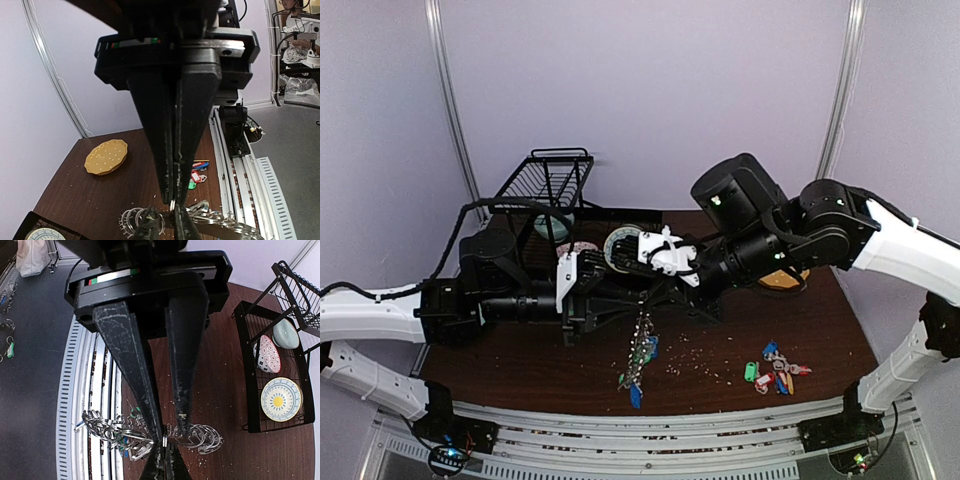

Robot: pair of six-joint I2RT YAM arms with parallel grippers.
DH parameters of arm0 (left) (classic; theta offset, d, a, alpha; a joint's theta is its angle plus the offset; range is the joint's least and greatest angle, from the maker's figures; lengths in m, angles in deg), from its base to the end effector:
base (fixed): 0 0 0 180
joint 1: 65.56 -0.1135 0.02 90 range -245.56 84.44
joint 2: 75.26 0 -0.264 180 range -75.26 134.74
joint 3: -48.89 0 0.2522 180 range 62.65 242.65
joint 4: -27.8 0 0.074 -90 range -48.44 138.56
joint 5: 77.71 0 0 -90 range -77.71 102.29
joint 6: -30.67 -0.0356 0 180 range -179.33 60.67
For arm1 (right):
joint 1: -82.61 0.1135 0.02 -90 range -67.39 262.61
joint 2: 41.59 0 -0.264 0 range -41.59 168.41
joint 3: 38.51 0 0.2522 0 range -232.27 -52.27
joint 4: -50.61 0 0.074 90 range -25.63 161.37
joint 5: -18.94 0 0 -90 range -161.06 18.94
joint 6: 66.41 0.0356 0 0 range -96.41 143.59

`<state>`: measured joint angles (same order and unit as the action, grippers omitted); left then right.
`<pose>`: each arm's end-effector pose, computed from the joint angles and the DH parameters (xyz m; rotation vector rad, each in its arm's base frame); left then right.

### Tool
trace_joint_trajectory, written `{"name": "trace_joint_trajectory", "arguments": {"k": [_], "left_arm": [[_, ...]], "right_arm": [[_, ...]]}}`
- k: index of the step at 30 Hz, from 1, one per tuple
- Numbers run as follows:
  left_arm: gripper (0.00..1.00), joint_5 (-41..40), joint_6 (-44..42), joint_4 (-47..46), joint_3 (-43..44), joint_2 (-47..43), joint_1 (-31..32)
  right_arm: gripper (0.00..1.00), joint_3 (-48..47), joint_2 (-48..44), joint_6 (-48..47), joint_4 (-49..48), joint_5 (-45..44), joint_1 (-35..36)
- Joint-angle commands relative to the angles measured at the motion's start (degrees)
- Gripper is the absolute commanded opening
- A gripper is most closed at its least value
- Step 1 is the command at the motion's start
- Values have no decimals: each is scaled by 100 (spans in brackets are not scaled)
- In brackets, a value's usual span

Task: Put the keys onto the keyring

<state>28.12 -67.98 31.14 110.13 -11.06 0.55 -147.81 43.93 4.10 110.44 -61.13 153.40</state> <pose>0.0983 -0.2458 0.3263 1.2435 1.2663 -0.9730 0.0989 0.3026 0.4142 -1.6826 1.5325 0.6790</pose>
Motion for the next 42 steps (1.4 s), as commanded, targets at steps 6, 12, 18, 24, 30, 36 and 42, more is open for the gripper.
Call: {"name": "trace_joint_trajectory", "arguments": {"k": [6, 12, 18, 24, 30, 36, 42], "left_arm": [[0, -77, -73, -244, -29, -24, 21], [0, -7, -102, -248, -48, -42, 16], [0, -187, 51, -953, -460, -435, 16], [0, -321, 65, -1495, -801, -755, 16], [0, -379, 69, -1560, -853, -832, 16], [0, -376, 73, -1584, -868, -872, 17], [0, -344, 70, -1626, -902, -943, 16]], "right_arm": [[0, -157, -184, -75, -444, 171, 77], [0, 70, -341, 37, -793, -161, 75], [26, 1205, -961, 531, -1892, -168, -55], [27, 2588, -1351, 1344, -3657, 662, -184], [28, 3183, -1294, 1792, -4757, 867, -197], [20, 3220, -1045, 1817, -4991, 904, -207], [6, 3254, -872, 1794, -5169, 888, -233]]}}
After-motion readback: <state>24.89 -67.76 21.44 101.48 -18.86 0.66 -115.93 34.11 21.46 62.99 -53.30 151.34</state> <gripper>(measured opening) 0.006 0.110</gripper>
